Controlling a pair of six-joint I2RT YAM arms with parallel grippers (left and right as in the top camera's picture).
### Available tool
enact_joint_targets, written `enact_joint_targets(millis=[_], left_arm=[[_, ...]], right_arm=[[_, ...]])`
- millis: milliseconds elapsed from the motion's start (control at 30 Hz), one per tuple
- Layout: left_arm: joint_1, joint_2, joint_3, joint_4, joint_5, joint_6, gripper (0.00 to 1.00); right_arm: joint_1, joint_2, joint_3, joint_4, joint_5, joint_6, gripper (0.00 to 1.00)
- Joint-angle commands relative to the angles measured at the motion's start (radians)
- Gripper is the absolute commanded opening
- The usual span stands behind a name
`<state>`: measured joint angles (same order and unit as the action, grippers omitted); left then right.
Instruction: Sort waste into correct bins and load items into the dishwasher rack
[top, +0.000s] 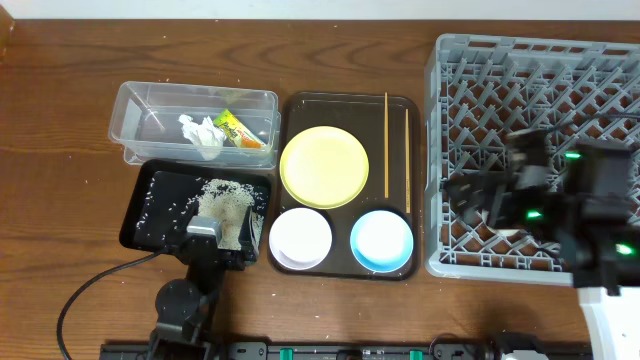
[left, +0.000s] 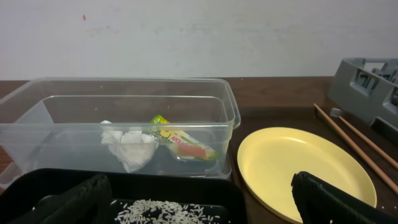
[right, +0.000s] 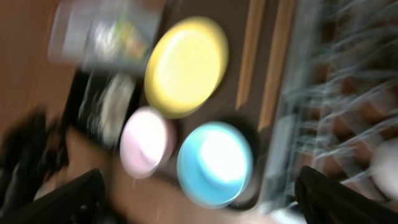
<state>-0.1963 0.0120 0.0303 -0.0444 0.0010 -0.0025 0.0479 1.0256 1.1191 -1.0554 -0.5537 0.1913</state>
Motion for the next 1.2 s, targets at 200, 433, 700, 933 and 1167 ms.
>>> enact_joint_targets(millis=[200, 433, 700, 933, 1167], left_arm=[[0.005, -0.008, -0.026, -0.026, -0.001, 0.006, 0.95], [0.005, -0.008, -0.026, -0.026, -0.001, 0.006, 0.95], [0.005, -0.008, -0.026, -0.026, -0.001, 0.006, 0.95], [0.005, -0.008, -0.026, -0.026, -0.001, 0.006, 0.95], [0.005, -0.008, -0.026, -0.026, -0.001, 0.006, 0.95]], right_arm=[[0.624, 0.177, 0.01, 0.106, 0.325, 0.098, 0.89], [0.788, 0.447, 0.01, 0.375, 0.53, 0.138, 0.78], [0.792, 0.718, 0.01, 0.539, 0.439, 0.117, 0.52], [0.801, 0.79, 0.01, 0.54, 0.433, 0.108, 0.16], [0.742, 0.613, 0.013, 0.5, 0.549, 0.108, 0.01]])
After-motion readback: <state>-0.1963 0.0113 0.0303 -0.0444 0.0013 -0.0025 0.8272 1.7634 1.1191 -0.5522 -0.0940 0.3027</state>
